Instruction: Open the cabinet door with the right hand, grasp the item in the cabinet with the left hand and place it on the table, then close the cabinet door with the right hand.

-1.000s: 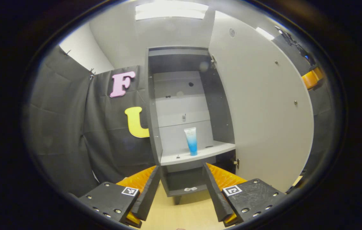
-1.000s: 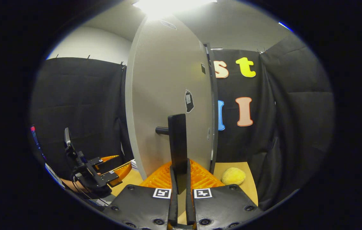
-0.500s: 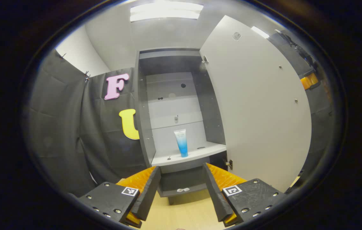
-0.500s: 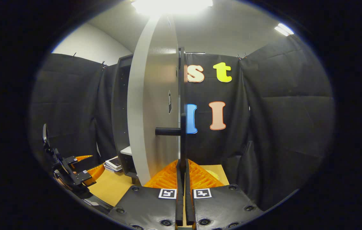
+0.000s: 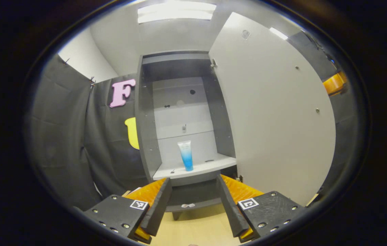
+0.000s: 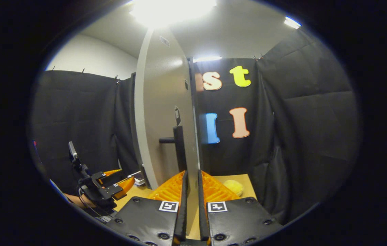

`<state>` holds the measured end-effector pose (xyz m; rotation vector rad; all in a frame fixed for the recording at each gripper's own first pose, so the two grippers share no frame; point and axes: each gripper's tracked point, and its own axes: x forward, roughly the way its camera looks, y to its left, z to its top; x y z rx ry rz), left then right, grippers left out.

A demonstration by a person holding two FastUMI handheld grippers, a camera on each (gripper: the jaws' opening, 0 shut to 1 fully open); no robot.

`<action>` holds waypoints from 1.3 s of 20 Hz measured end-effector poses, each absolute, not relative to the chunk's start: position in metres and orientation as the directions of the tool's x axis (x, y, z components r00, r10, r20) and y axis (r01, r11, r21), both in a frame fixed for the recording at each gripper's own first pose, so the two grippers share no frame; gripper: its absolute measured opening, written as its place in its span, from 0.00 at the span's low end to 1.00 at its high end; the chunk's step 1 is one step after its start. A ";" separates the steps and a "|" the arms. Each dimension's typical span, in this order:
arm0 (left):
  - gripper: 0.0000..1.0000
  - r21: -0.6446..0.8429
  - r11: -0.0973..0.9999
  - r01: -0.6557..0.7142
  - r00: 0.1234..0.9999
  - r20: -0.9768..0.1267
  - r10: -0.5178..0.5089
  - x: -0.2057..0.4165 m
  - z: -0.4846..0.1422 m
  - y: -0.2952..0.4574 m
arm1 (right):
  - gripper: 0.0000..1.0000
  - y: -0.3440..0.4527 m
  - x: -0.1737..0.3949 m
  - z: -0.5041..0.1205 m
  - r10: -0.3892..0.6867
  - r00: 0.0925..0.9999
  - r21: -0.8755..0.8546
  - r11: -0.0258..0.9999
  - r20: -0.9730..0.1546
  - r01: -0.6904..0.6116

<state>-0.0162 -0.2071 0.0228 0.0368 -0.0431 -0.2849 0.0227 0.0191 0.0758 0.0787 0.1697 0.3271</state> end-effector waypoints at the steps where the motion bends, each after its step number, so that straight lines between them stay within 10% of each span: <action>1: 0.80 0.037 0.962 0.272 0.961 0.035 -0.273 -0.012 0.024 -0.213 | 0.17 0.006 0.020 0.074 0.309 0.939 0.105 0.949 -0.153 -0.296; 7: 0.80 0.003 0.971 0.238 0.971 0.018 -0.238 0.026 0.032 -0.234 | 0.92 -0.067 0.050 0.046 0.106 0.980 0.110 0.990 -0.170 -0.088; 26: 0.81 -0.031 0.963 0.266 0.963 -0.023 -0.267 0.217 0.035 -0.253 | 0.98 -0.098 0.119 0.002 -0.110 0.958 0.076 0.988 -0.264 0.134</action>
